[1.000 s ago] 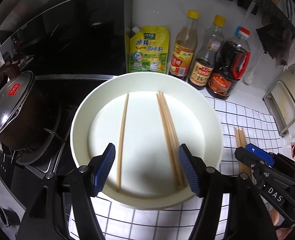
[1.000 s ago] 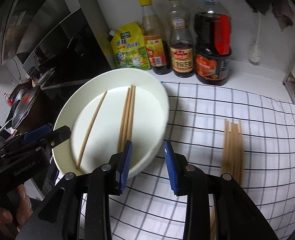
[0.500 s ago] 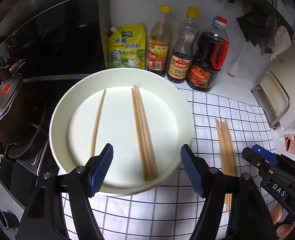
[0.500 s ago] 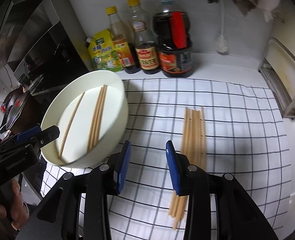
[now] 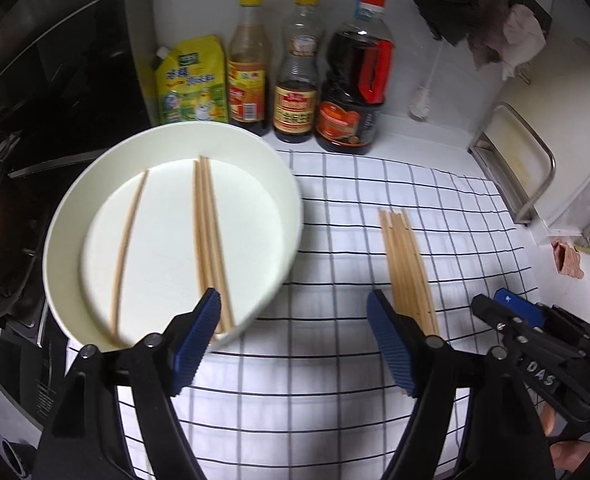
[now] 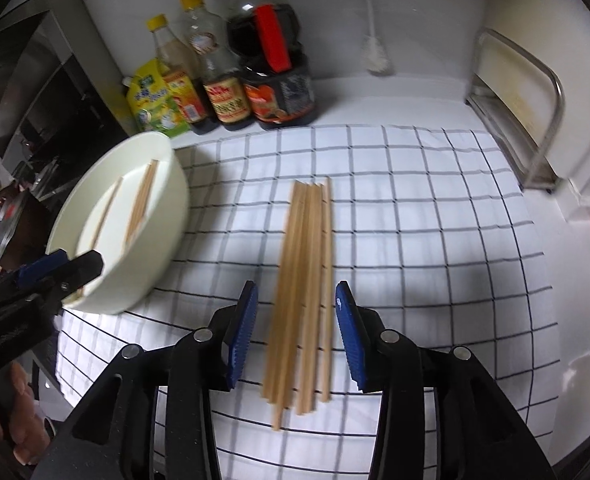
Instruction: Organize utensils
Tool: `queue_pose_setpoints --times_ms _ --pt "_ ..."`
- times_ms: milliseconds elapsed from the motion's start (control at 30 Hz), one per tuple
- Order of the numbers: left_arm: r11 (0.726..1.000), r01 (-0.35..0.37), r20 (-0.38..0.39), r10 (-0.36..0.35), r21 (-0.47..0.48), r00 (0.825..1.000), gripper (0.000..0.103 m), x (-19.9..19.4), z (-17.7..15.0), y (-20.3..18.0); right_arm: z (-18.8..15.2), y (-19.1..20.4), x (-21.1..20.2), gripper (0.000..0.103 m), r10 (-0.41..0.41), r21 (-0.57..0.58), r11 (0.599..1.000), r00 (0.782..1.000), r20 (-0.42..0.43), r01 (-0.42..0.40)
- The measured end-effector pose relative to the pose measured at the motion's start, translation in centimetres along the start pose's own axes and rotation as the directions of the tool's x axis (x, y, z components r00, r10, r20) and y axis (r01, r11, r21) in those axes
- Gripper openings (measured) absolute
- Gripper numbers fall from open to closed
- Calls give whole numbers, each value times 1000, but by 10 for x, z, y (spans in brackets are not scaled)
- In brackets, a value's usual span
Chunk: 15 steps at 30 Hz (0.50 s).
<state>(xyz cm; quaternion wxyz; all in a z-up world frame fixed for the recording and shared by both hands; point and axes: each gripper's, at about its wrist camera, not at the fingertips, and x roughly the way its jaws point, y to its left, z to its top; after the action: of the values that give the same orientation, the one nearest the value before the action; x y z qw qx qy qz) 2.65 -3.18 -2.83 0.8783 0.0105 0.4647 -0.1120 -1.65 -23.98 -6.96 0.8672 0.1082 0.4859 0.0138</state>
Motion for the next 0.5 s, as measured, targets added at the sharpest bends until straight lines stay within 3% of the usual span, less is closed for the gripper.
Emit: queue_pose_setpoints --times_ms 500 --pt "999 -9 -53 11 40 999 80 35 -26 -37 -21 -31 54 41 -42 -8 999 998 -55 41"
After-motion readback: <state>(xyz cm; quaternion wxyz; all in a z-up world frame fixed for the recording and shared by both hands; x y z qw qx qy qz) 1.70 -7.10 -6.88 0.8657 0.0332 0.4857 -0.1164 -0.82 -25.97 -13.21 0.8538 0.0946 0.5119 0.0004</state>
